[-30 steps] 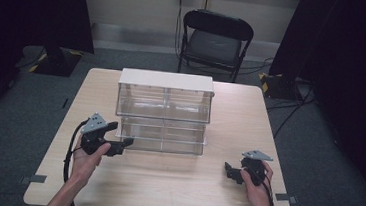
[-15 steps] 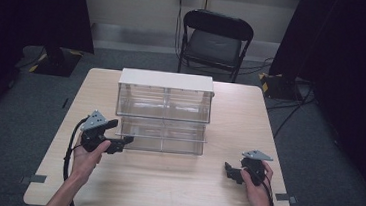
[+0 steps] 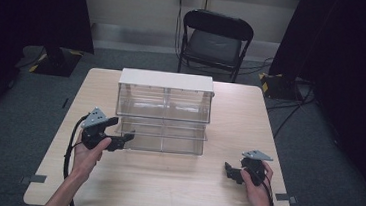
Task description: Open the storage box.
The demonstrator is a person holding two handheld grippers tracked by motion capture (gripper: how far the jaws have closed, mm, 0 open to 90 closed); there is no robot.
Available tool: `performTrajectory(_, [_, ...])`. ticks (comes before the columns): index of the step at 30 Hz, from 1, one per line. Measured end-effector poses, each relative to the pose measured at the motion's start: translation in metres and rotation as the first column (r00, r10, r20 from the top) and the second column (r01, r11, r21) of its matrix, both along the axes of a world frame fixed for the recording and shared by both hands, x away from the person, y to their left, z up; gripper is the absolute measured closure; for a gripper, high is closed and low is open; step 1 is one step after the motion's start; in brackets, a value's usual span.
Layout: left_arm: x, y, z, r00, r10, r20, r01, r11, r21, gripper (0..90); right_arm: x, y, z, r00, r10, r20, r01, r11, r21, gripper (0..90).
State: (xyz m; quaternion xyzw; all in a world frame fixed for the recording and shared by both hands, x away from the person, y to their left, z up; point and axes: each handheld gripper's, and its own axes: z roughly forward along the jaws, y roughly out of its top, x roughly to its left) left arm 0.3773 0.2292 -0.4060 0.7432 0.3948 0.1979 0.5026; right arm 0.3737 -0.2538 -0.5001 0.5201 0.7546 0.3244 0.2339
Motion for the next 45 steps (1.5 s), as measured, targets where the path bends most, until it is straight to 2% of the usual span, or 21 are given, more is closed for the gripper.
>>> performTrajectory(29, [0.005,-0.004,0.002,1.0000,0.005,0.003,-0.005,0.9998,-0.018,15.2,0.000,0.000,0.000,1.0000,0.000,0.000,0.000,1.0000,0.000,11.9])
performTrajectory(37, [0.006,-0.006,0.011,0.9997,0.003,0.025,-0.003,0.9998,-0.022,15.2,0.000,0.000,0.000,1.0000,0.000,0.000,0.000,1.0000,0.000,11.9])
performTrajectory(45, [0.008,-0.007,0.012,0.9997,0.000,0.026,0.001,0.9997,-0.026,15.1,0.000,0.000,0.000,1.0000,0.000,0.000,0.000,1.0000,0.000,11.9])
